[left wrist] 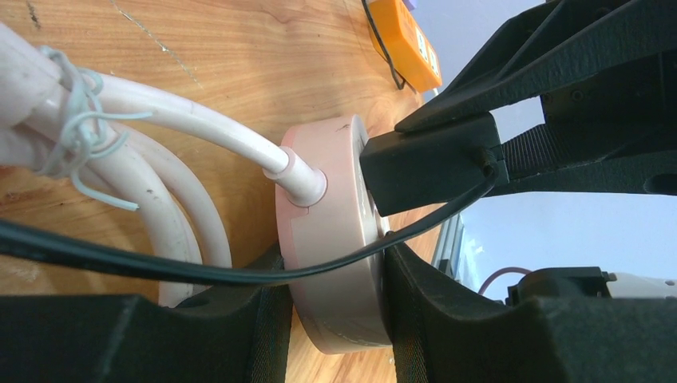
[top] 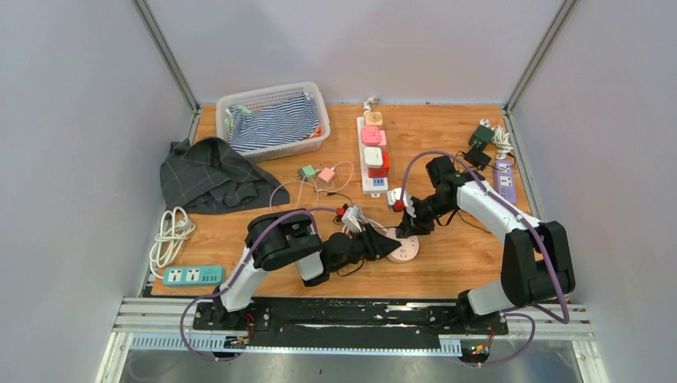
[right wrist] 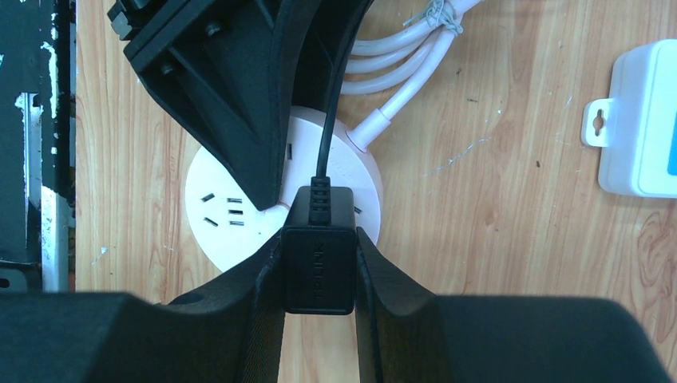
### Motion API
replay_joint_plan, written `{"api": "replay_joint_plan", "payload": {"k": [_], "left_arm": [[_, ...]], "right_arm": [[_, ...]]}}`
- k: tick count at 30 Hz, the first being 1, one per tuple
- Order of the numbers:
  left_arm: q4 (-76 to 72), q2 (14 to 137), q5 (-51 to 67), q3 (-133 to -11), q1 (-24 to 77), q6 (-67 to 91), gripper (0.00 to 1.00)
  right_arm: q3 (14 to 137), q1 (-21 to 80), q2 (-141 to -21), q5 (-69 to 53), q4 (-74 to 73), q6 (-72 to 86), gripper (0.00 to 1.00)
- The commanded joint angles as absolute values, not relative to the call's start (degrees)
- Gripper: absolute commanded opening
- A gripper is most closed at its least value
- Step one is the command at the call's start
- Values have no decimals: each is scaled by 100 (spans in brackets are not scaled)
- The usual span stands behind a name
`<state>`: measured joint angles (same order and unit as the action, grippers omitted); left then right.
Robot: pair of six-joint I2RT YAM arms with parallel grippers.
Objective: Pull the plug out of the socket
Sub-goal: Remove the plug from the socket.
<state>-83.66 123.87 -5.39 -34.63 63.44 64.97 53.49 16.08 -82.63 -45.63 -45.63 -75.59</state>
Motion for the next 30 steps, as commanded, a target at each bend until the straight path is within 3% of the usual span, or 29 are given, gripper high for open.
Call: {"api": "replay_joint_plan", "payload": {"k": [1, 9, 16, 20, 26, 30], "left_arm": [[-8838, 12443, 174, -3824, 6488, 5993, 10], [-8832, 12465, 215, -3842, 6486, 5943, 9], [-8830, 12454, 226, -3839, 6493, 5939, 8], [-8833, 12467, 212, -3841, 6495, 5972, 8], [-8846, 12488, 242, -3865, 6495, 5985, 8], [-8862, 12505, 246, -3874, 6495, 5993, 7]], "right_arm": [[5301, 1773, -8259, -4654, -4249, -7242, 0], [5485, 1860, -8336, -5593, -5207, -8240, 0], [5315, 1762, -8081, -4205, -3744, -6715, 0], [5283, 1690, -8084, -4248, -3686, -6636, 0], [5464, 1814, -8297, -5781, -5387, -8538, 0], [5735, 1922, -8585, -5843, -5815, -8727, 0]]}}
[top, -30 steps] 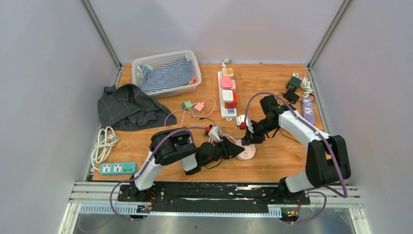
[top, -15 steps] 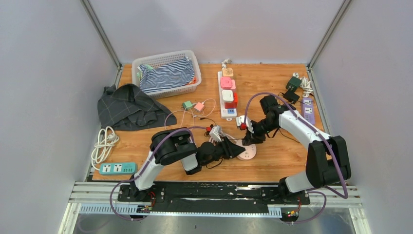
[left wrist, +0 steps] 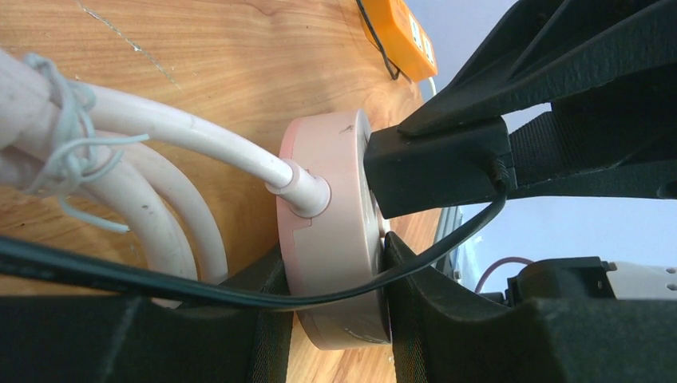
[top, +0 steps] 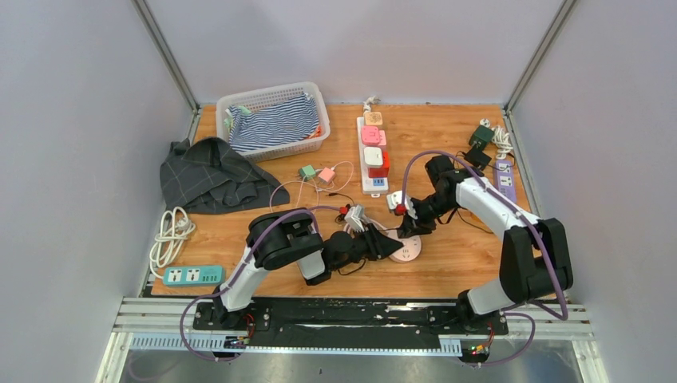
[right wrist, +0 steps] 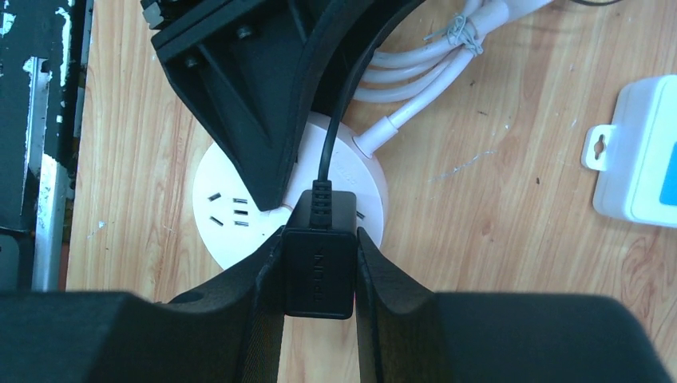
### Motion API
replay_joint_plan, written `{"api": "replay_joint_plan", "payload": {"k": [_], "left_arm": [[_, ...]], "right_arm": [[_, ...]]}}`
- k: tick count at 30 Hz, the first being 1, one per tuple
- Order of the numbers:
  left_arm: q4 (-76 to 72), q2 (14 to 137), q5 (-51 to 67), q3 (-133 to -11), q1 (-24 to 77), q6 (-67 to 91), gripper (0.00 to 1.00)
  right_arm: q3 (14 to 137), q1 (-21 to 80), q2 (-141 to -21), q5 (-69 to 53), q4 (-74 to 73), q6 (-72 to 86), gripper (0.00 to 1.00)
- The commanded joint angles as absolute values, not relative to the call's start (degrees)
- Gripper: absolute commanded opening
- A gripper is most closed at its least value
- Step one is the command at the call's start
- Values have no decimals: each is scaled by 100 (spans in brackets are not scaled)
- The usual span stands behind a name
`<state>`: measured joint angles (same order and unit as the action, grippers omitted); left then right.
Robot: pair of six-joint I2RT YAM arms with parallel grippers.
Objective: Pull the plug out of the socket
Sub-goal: Remove the plug from the socket.
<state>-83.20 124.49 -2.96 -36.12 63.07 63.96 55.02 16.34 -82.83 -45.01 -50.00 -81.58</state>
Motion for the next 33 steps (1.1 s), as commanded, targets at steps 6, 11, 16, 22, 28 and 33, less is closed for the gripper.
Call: {"api": "replay_joint_plan", "payload": {"k": [6, 11, 16, 22, 28, 33], "left_arm": [[-8875, 12523, 272, -3868, 6498, 6001, 7], [-8877, 12524, 265, -3869, 6504, 6010, 7], [-8896, 12520, 251, -3853, 6511, 6009, 7], [-8909, 12542, 247, -3863, 6514, 6028, 7], [-8924, 12559, 246, -3858, 6513, 6046, 7], [-8922, 12551, 239, -3859, 6522, 6037, 6]], "right_arm": [[5458, 1737, -8201, -4503, -3986, -6686, 0], [5347, 1548, -8196, -4171, -3569, -6325, 0], [5423, 1621, -8371, -5456, -4922, -7774, 0], [5850, 1890, -9006, -5859, -6412, -9412, 0], [5496, 1787, -8430, -4570, -4287, -7120, 0], [5415, 1617, -8435, -4308, -3921, -6743, 0]]}}
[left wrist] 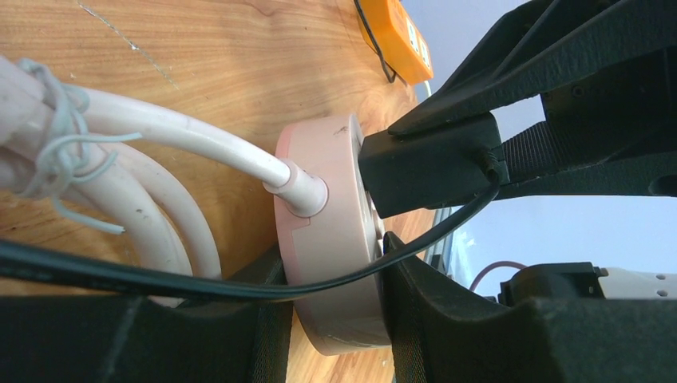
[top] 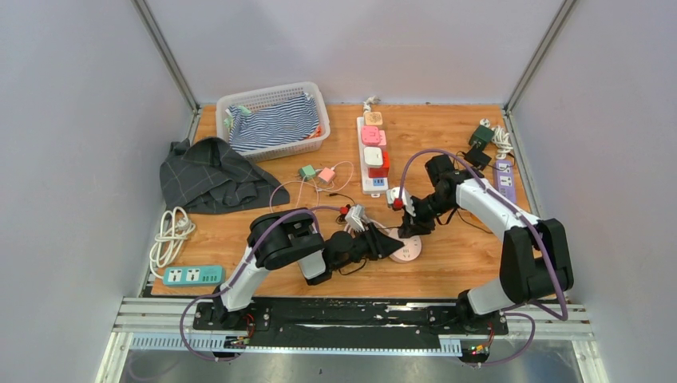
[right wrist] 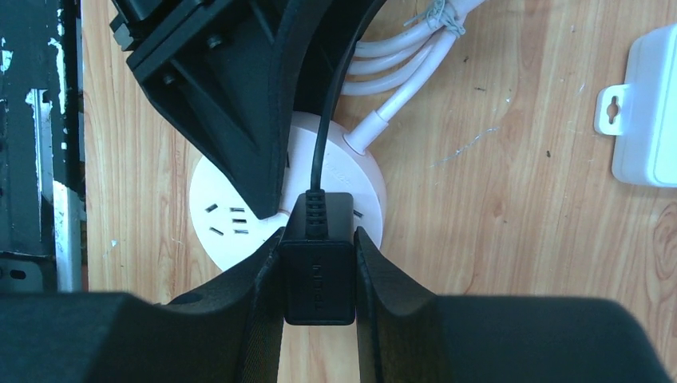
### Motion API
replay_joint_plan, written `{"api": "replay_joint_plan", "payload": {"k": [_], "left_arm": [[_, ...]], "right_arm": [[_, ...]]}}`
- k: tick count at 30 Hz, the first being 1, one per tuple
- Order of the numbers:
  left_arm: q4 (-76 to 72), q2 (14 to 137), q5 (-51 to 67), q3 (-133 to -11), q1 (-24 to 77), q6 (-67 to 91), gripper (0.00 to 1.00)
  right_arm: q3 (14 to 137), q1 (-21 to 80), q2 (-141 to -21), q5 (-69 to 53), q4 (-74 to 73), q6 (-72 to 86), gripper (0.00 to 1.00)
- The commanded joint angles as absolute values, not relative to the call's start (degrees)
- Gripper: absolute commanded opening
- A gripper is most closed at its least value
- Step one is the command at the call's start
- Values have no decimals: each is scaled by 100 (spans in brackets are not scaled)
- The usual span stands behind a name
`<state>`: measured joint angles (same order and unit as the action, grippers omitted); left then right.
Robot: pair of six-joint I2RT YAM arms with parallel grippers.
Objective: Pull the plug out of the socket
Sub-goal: Remove the plug from the socket.
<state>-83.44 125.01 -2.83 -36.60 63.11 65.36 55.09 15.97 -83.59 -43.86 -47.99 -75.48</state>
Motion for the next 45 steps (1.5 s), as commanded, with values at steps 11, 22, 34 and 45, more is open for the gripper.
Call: {"api": "replay_joint_plan", "payload": {"k": [11, 22, 34, 45], "left_arm": [[-8940, 12594, 231, -3876, 6521, 6064, 6], [-8959, 12611, 272, -3894, 6528, 6072, 6], [-8965, 12645, 264, -3911, 6530, 6097, 6], [-8974, 12626, 294, -3912, 6530, 6083, 6]], "right_arm": [[5820, 1837, -8905, -6001, -6503, -9592, 0], [5397, 1583, -8285, -4512, -4028, -6945, 0], [5809, 1784, -8880, -6081, -6654, -9822, 0], [5483, 1501, -8255, -4954, -4628, -7468, 0]]}}
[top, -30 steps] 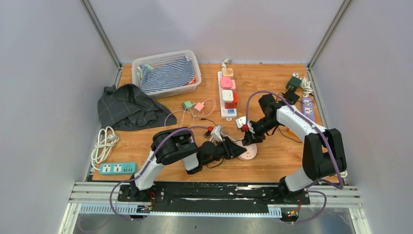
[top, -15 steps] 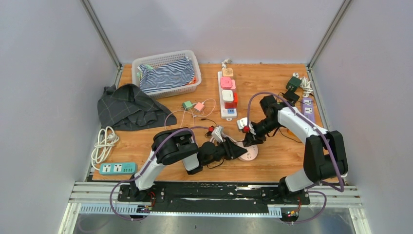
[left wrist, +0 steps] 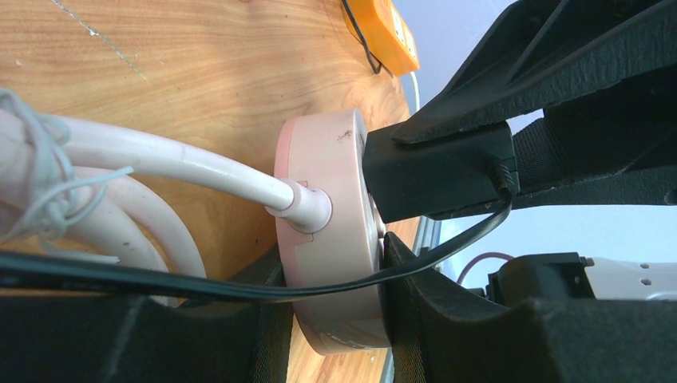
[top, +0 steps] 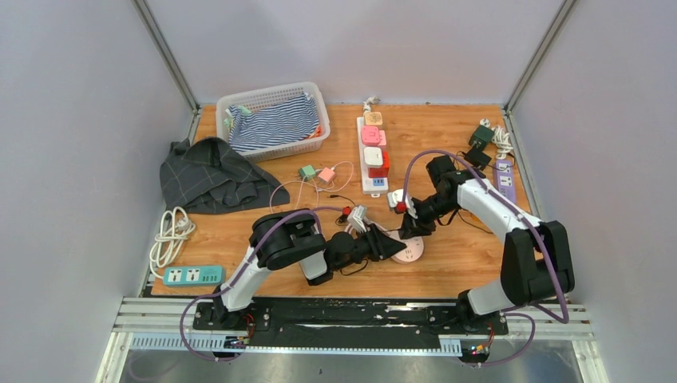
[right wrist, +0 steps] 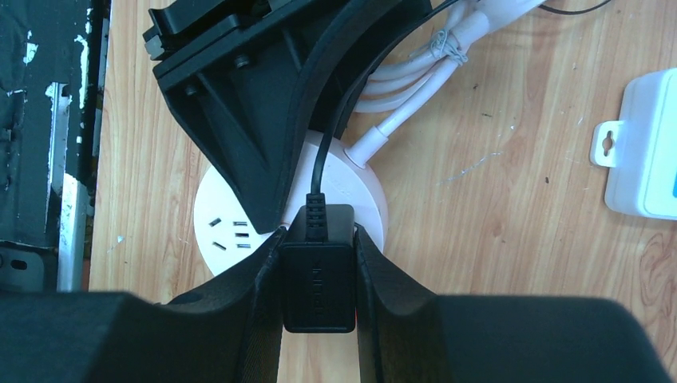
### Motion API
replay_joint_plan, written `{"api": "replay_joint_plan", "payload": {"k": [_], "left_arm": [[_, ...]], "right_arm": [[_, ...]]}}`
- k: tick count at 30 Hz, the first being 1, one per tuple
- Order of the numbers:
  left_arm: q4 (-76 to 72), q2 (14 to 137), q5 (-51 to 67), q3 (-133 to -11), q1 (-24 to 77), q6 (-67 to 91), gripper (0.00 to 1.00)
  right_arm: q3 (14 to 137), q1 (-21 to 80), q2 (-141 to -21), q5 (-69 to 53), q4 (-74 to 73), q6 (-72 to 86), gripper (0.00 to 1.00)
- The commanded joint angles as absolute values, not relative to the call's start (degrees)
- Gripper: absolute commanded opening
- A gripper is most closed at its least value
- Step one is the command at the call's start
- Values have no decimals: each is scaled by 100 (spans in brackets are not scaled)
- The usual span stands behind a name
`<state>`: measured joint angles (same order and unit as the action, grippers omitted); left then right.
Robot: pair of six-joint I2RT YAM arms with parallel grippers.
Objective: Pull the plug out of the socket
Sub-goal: Remove the plug from the socket.
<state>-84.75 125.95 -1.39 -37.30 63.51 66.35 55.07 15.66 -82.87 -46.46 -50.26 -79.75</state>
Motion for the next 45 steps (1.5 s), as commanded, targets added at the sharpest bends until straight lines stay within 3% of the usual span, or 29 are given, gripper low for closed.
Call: {"api": "replay_joint_plan", "payload": {"k": [1, 5, 9, 13, 23, 26, 29, 34, 45], "left_arm": [[-8974, 12623, 291, -3911, 6530, 6082, 6], [-8975, 12643, 290, -3924, 6532, 6081, 6], [-8974, 12659, 290, -3930, 6529, 6099, 6], [-8990, 12694, 284, -3946, 6522, 6105, 6], [-8986, 12640, 286, -3903, 6530, 6066, 6], [-8987, 12639, 285, -3913, 6530, 6061, 6], [-8987, 12664, 289, -3941, 6530, 6062, 6], [-8983, 12736, 280, -3993, 6522, 6083, 6], [-8990, 12817, 323, -4032, 6486, 6115, 6]], "right_arm": [[5489, 1507, -8284, -5179, -4917, -7821, 0], [5570, 1610, -8542, -5998, -6144, -9427, 0], [5619, 1881, -8694, -5960, -6330, -9690, 0], [5670, 1904, -8648, -5765, -6241, -9562, 0], [5467, 1306, -8141, -5012, -4576, -7563, 0], [5475, 1305, -8162, -5373, -4880, -7845, 0], [5630, 1549, -8376, -5927, -5996, -9114, 0], [5899, 1990, -8685, -5993, -6643, -9612, 0], [5841, 1693, -8283, -5298, -5747, -8565, 0]]}}
